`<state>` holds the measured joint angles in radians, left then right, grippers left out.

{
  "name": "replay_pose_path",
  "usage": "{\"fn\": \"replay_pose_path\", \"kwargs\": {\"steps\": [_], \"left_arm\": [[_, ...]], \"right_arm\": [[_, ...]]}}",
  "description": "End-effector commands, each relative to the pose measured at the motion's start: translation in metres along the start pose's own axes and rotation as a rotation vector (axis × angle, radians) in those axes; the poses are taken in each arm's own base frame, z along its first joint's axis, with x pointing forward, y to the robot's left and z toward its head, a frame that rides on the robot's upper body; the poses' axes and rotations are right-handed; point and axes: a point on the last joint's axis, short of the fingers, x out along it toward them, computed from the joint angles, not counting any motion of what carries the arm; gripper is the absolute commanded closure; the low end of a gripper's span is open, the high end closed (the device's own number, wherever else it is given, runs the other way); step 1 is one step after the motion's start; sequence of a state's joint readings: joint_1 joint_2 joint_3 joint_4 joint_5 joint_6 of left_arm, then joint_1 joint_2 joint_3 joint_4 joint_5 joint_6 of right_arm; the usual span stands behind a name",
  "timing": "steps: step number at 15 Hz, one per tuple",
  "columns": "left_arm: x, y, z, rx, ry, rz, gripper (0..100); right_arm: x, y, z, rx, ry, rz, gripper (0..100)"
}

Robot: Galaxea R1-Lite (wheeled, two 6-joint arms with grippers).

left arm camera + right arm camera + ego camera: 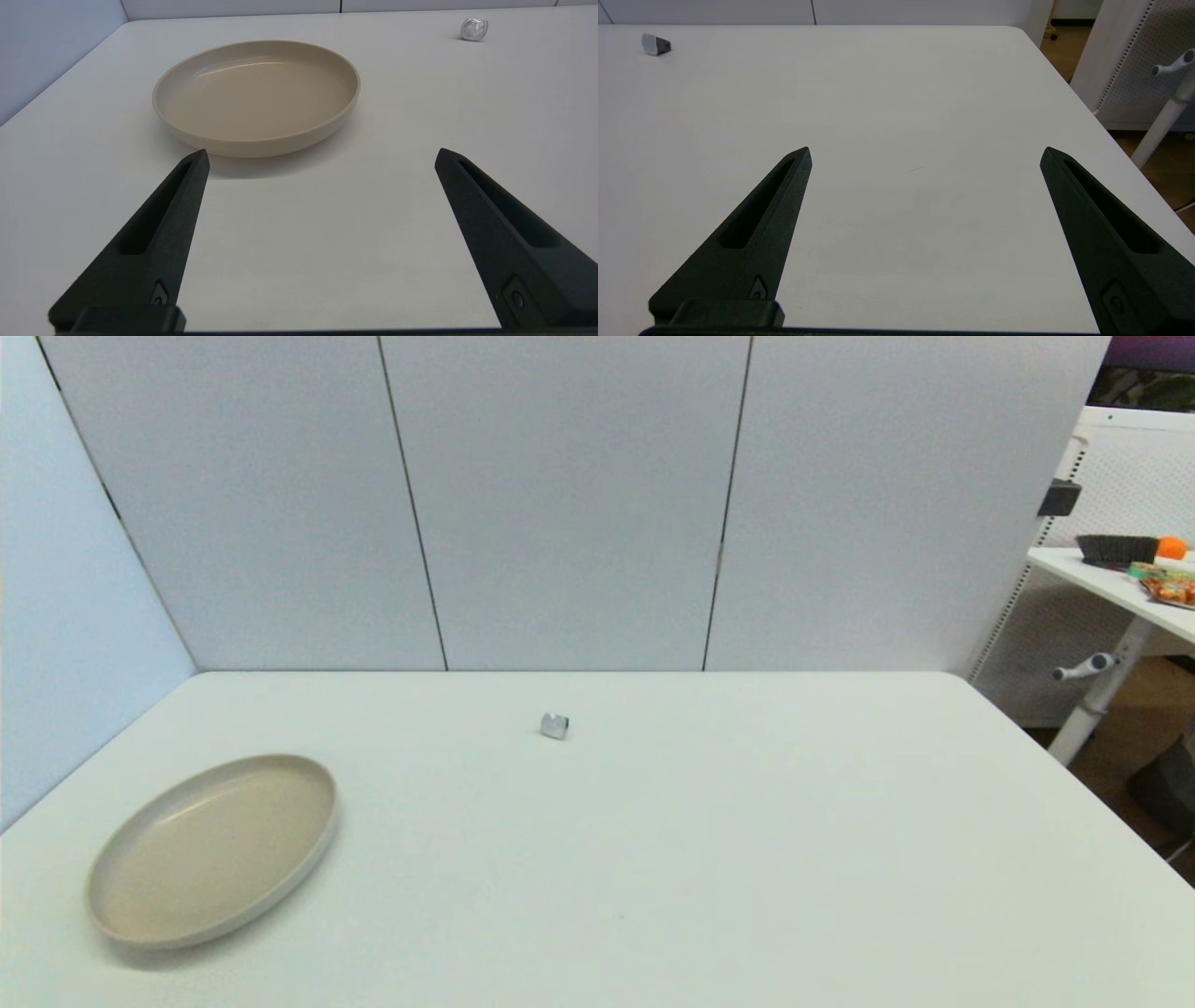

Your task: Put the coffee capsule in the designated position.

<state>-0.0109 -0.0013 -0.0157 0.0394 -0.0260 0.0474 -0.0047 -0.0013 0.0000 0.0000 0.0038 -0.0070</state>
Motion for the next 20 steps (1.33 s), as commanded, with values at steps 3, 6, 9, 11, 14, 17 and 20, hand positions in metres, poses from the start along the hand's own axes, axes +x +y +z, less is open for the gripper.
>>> {"fn": "replay_pose_path", "kwargs": {"steps": [3,6,9,11,14,17,20], "left_arm": [[0.0001,0.0,-0.0001,0.0,0.002,0.0,0],[0.0,0.0,0.0003,0.0,0.001,0.0,0],[0.0,0.0,0.0003,0.0,0.001,0.0,0],[0.0,0.0,-0.0002,0.0,0.001,0.0,0],[0.0001,0.0,-0.0001,0.006,0.002,-0.002,0],[0.0001,0.0005,0.0,-0.038,0.001,0.021,0],[0.0005,0.0006,0.0003,-0.038,0.009,0.024,0]], "right_arm": [[0.0001,0.0,0.0,-0.001,0.001,0.001,0],[0.0001,0.0,0.0,-0.001,0.001,0.001,0],[0.0001,0.0,0.0,-0.001,0.001,0.001,0],[0.0001,0.0,0.0,-0.001,0.001,0.001,0],[0.0001,0.0,0.0,-0.001,0.001,0.001,0],[0.0001,0.0,0.0,-0.001,0.001,0.001,0],[0.0001,0.0,0.0,-0.001,0.001,0.001,0]]}}
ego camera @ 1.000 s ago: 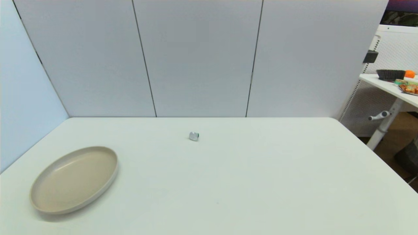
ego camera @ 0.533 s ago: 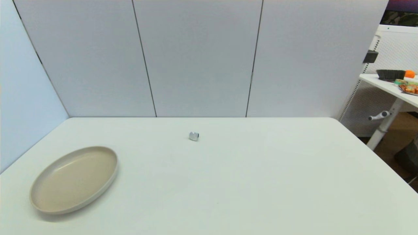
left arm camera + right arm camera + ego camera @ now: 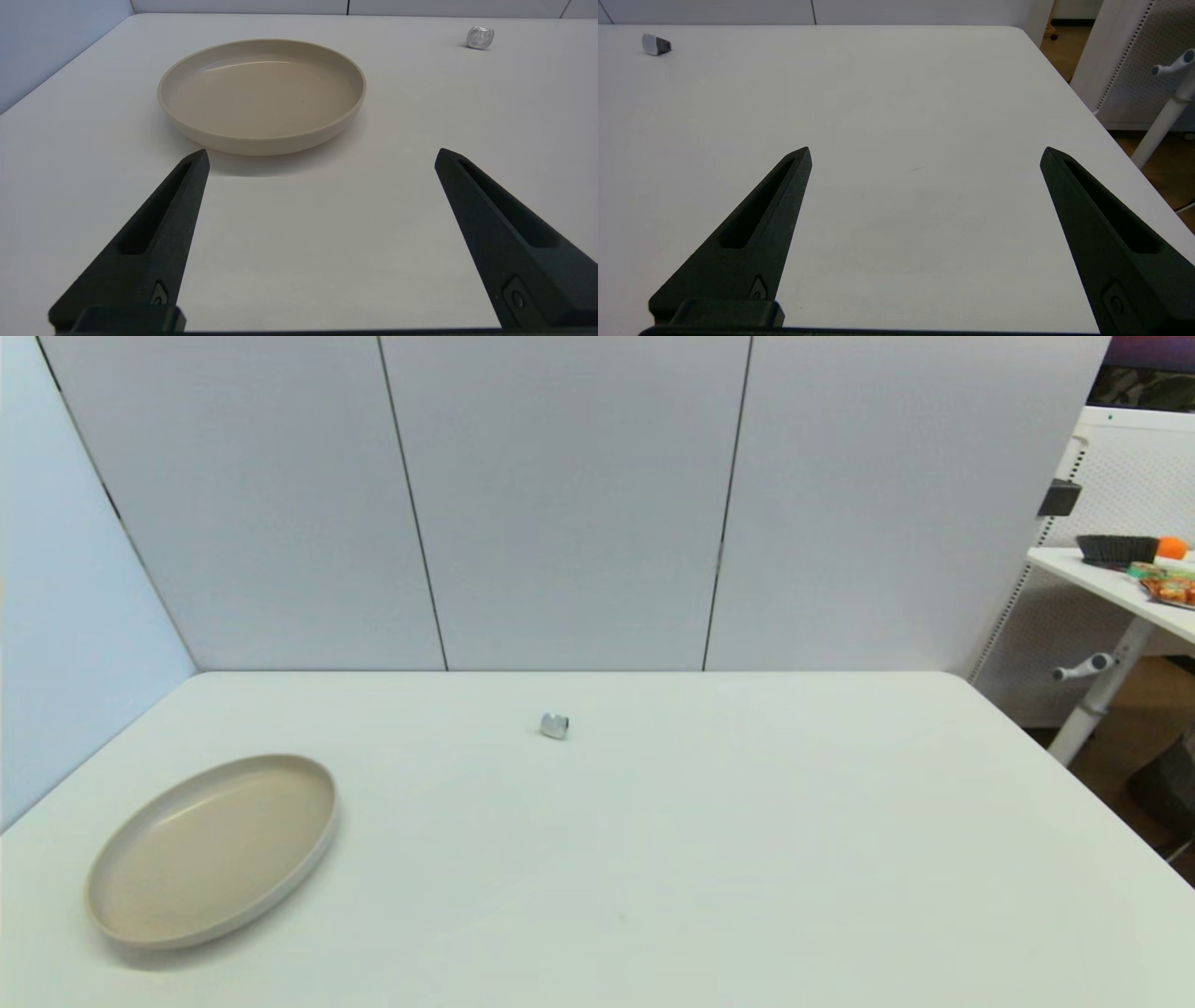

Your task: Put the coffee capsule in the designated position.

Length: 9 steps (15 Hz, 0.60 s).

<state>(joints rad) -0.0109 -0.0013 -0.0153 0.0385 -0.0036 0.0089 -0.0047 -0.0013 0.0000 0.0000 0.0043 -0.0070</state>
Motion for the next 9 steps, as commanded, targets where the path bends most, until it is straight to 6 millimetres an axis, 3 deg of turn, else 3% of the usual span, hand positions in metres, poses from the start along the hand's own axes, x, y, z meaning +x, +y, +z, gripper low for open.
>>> {"fn": "replay_pose_path", "kwargs": {"steps": [1,4,7,9], "left_arm": [[0.001,0.0,0.001,-0.001,0.021,0.004,0],[0.009,0.001,0.039,-0.001,0.063,0.011,0],[0.03,0.001,0.105,-0.002,0.078,-0.014,0],[0.057,0.001,0.152,-0.002,0.084,-0.015,0]], "right_arm": [[0.0,0.0,0.0,-0.001,0.001,0.0,0],[0.0,0.0,0.0,-0.001,0.001,0.0,0],[0.0,0.0,0.0,-0.001,0.001,0.0,0],[0.0,0.0,0.0,-0.001,0.001,0.0,0]]}}
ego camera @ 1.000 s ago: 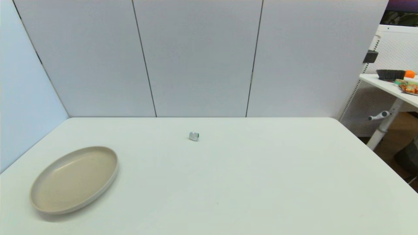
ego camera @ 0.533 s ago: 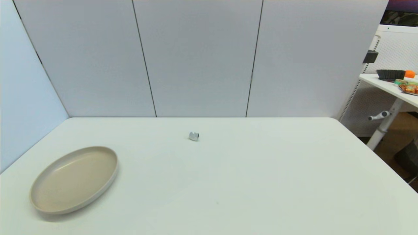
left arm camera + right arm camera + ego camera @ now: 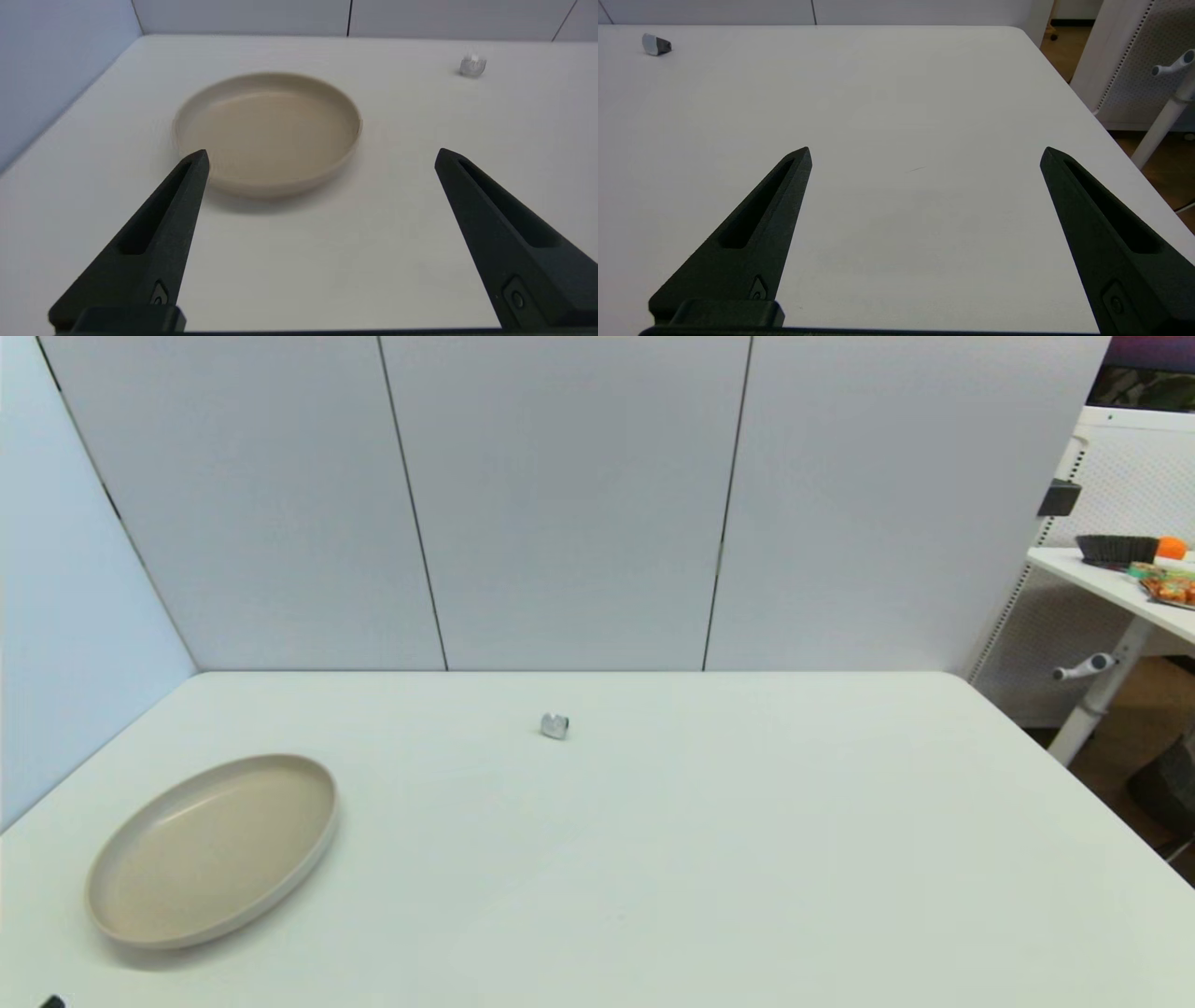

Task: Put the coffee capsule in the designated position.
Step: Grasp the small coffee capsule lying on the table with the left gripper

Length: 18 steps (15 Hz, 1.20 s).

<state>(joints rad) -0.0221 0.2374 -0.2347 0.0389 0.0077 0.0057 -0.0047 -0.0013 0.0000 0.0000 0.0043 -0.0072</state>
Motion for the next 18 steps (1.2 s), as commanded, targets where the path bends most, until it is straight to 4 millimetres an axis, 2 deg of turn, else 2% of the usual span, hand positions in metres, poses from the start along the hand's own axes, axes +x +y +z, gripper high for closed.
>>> {"fn": "replay_pose_path", "kwargs": {"steps": [1,3,5,7,10,11,14,18], "left_arm": [[0.059,-0.001,0.106,0.004,0.059,-0.015,0],[0.093,-0.002,0.146,0.009,0.055,-0.03,0],[0.137,-0.01,0.177,0.016,0.06,-0.08,0],[0.173,-0.025,0.192,0.035,0.08,-0.152,0],[0.226,-0.05,0.198,0.061,0.122,-0.227,0],[0.253,-0.061,0.196,0.072,0.147,-0.247,0],[0.315,-0.091,0.181,0.103,0.204,-0.29,0],[0.383,-0.145,0.178,0.094,0.145,-0.367,0]], "right_arm": [[0.0,0.0,0.0,0.0,0.001,0.0,0],[0.0,0.0,0.0,0.0,0.001,0.0,0],[0.0,0.0,0.0,0.0,0.001,0.0,0],[0.0,0.0,0.0,0.0,0.001,0.0,0],[0.0,0.0,0.0,0.0,0.001,0.0,0],[0.0,0.0,0.0,0.0,0.001,0.0,0],[0.0,0.0,0.0,0.0,0.001,0.0,0],[0.0,0.0,0.0,0.0,0.001,0.0,0]]}}
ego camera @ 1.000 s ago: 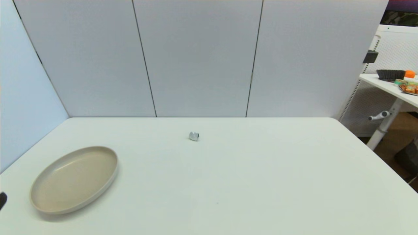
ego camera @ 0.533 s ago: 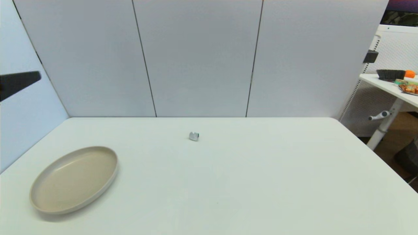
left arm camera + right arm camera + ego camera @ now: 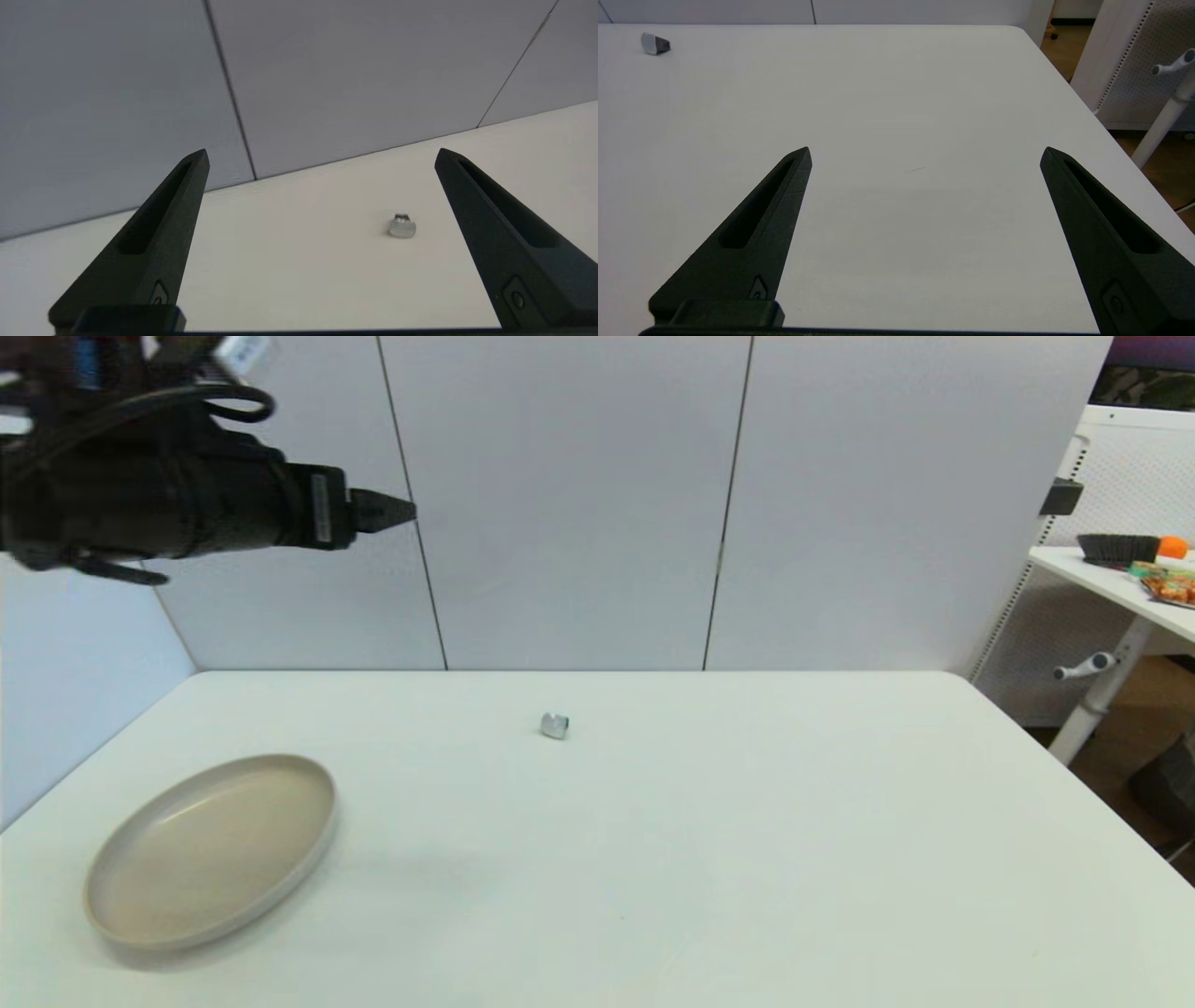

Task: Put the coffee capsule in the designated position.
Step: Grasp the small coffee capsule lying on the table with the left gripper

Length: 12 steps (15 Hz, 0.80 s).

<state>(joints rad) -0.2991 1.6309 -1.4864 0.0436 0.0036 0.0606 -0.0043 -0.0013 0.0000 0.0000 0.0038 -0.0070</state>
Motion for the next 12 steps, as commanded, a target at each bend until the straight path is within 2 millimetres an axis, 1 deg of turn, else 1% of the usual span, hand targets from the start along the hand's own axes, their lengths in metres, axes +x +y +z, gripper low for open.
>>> {"fn": "replay_pose_path", "kwargs": {"steps": [1,2,3,4,5,7,10,12], "left_arm": [[0.114,-0.037,-0.001,0.013,-0.025,-0.087,0],[0.13,-0.039,-0.005,0.016,-0.029,-0.083,0],[0.142,-0.041,-0.015,0.019,-0.003,-0.085,0],[0.15,-0.049,-0.025,0.022,0.022,-0.101,0],[0.157,-0.059,-0.033,0.018,0.035,-0.117,0],[0.17,-0.069,-0.048,0.026,0.065,-0.138,0],[0.19,-0.08,-0.078,0.036,0.14,-0.159,0],[0.198,-0.087,-0.093,0.047,0.2,-0.17,0]], "right_arm": [[0.0,0.0,0.0,-0.001,0.001,0.0,0],[0.0,0.0,0.0,-0.001,0.001,0.0,0],[0.0,0.0,0.0,-0.001,0.001,0.0,0],[0.0,0.0,0.0,-0.001,0.001,0.0,0],[0.0,0.0,0.0,-0.001,0.001,0.0,0],[0.0,0.0,0.0,-0.001,0.001,0.0,0],[0.0,0.0,0.0,-0.001,0.001,0.0,0],[0.0,0.0,0.0,-0.001,0.001,0.0,0]]}}
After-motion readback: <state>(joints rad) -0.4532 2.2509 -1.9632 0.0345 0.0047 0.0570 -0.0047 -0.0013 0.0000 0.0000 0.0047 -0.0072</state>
